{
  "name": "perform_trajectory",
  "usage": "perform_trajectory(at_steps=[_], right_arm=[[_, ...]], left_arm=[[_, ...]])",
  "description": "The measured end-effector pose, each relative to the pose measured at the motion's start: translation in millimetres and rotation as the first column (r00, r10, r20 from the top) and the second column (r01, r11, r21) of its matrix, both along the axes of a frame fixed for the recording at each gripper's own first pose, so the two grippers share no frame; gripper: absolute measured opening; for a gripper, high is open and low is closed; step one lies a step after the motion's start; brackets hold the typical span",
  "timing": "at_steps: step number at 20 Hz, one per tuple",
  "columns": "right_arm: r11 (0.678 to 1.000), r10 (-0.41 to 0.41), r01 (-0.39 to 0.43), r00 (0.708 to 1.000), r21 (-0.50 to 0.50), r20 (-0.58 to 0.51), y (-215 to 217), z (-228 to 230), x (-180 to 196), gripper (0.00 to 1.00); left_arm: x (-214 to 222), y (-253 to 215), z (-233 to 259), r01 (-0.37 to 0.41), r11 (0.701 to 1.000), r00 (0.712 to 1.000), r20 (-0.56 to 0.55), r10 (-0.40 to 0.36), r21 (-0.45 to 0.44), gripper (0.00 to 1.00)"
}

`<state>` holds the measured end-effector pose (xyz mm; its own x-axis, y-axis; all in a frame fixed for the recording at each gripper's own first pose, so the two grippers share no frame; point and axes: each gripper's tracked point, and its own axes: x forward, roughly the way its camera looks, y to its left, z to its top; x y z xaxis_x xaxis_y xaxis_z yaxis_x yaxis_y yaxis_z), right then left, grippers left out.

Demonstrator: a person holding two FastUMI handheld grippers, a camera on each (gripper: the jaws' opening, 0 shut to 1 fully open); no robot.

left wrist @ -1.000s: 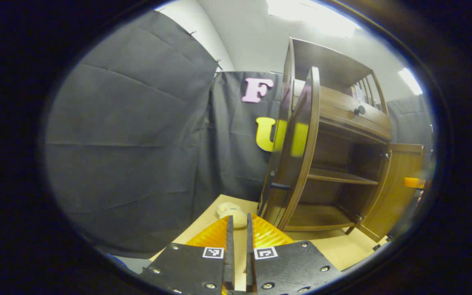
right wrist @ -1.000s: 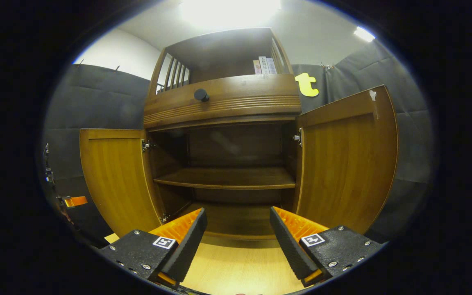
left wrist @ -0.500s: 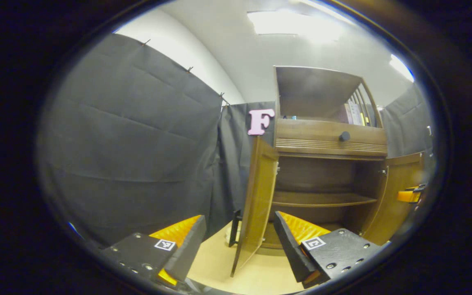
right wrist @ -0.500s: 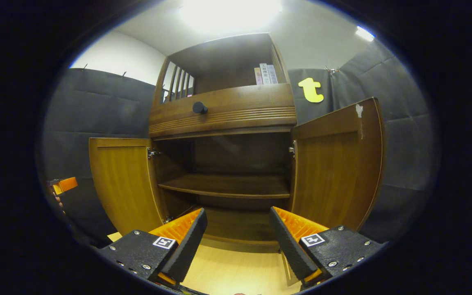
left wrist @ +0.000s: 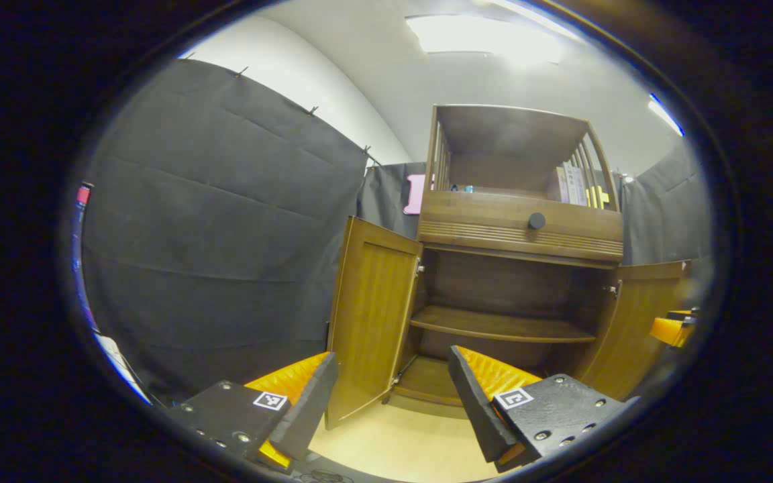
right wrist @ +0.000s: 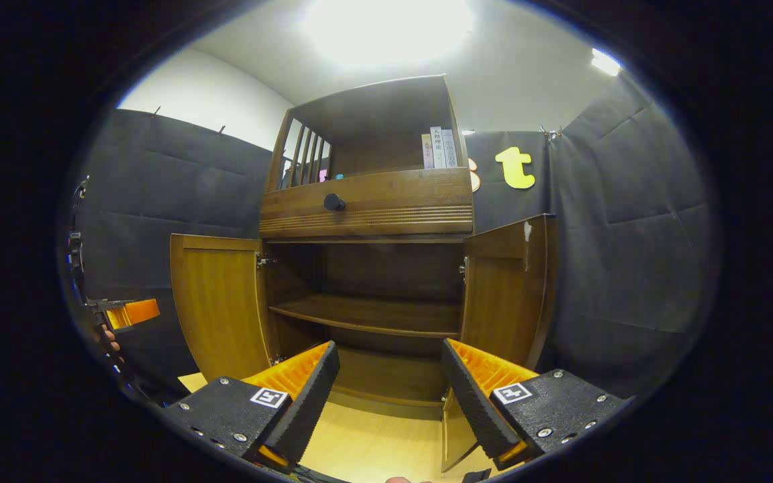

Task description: Open the right door of the double-door shoe cabinet with the right hand, and open the left door with the left hand.

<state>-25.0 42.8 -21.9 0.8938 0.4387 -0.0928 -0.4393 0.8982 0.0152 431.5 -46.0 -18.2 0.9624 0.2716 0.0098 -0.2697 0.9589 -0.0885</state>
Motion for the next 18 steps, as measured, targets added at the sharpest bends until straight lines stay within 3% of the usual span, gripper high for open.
perform_trajectory(at_steps=[2, 3, 4, 5, 6, 8, 13, 14, 16, 18], right_arm=[[0.999, -0.037, 0.037, 0.999, 0.004, -0.011, -7.5, -6.2, -7.3, 0.91], [0.998, -0.061, 0.061, 0.998, -0.001, -0.017, -10.2, -9.5, -11.0, 0.95], [0.996, -0.087, 0.087, 0.996, -0.007, -0.019, -11.1, -10.9, -14.9, 0.90], [0.993, -0.113, 0.113, 0.993, -0.021, -0.025, -12.1, -11.1, -19.9, 0.95], [0.990, -0.140, 0.139, 0.990, -0.029, -0.019, -13.5, -11.0, -25.3, 0.90], [0.983, -0.182, 0.182, 0.983, -0.016, 0.008, -12.2, -7.0, -33.4, 0.95], [0.967, -0.254, 0.255, 0.966, -0.023, 0.041, -10.5, -5.3, -56.5, 0.95], [0.966, -0.255, 0.256, 0.966, -0.025, 0.044, -8.7, -3.1, -62.6, 0.95], [0.964, -0.260, 0.264, 0.963, -0.040, 0.071, -9.9, 2.2, -72.6, 0.91], [0.957, -0.277, 0.283, 0.957, -0.064, 0.089, -13.7, 2.6, -78.4, 0.95]], left_arm=[[-1.8, 4.6, 6.6, 0.008, 0.999, 1.000, 0.007, -0.008, 0.049, 0.89], [-1.4, 9.2, 8.9, 0.014, 0.996, 1.000, 0.008, -0.014, 0.083, 1.00], [0.5, 13.7, 11.1, 0.026, 0.993, 1.000, 0.005, -0.027, 0.115, 1.00], [-0.1, 16.9, 10.9, 0.038, 0.990, 0.999, -0.012, -0.037, 0.136, 1.00], [-4.1, 16.9, 10.6, 0.055, 0.987, 0.998, -0.026, -0.052, 0.148, 1.00], [-7.1, 16.4, 12.1, 0.091, 0.982, 0.996, -0.020, -0.089, 0.167, 1.00], [-12.5, 8.0, -2.0, 0.177, 0.975, 0.984, -0.046, -0.172, 0.135, 1.00], [-13.8, 8.8, -6.6, 0.183, 0.975, 0.982, -0.060, -0.177, 0.125, 0.95], [-15.9, 1.7, -8.6, 0.214, 0.972, 0.976, -0.059, -0.209, 0.095, 1.00], [-16.4, -2.0, -7.3, 0.230, 0.970, 0.973, -0.045, -0.227, 0.080, 1.00]])
